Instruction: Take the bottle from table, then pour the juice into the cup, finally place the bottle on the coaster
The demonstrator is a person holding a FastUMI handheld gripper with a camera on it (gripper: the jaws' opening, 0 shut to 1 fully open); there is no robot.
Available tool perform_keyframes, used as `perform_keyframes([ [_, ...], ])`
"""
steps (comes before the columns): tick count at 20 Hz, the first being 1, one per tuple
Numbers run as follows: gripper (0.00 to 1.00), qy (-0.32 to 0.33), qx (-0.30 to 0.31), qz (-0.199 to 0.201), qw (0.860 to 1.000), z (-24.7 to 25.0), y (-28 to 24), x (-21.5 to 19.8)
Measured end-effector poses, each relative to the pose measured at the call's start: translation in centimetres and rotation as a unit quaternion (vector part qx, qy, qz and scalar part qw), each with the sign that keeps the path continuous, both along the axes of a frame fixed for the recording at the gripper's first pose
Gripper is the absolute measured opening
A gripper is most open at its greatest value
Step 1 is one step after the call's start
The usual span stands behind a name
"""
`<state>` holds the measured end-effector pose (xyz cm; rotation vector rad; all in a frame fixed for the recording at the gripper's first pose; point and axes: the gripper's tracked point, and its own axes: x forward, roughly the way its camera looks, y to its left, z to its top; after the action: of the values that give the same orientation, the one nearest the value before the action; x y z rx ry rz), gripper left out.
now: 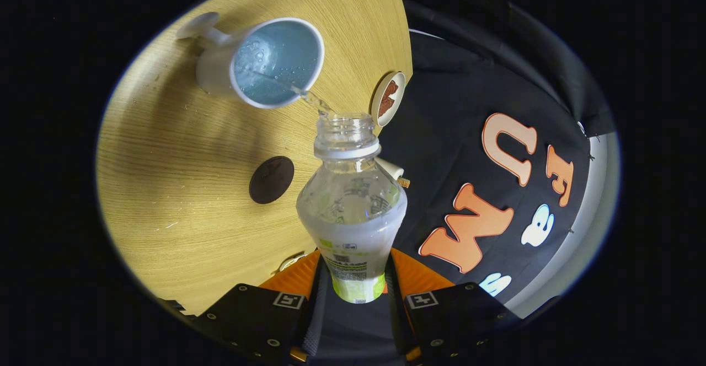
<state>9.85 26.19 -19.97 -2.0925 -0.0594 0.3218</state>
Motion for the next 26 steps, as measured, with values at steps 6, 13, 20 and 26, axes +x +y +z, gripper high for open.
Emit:
perform_keyframes([
  [6,0.52,-0.001,-0.015,0.009,1.000,0.1,0.6,-0.1],
  [13,0.52,0.000,-0.033,0.014,0.999,0.4,0.8,-0.1],
  [20,0.52,-0.002,-0.043,0.023,0.999,0.8,1.5,0.0],
  [26,0.52,0.000,-0.060,0.038,0.998,1.0,2.2,-0.3],
])
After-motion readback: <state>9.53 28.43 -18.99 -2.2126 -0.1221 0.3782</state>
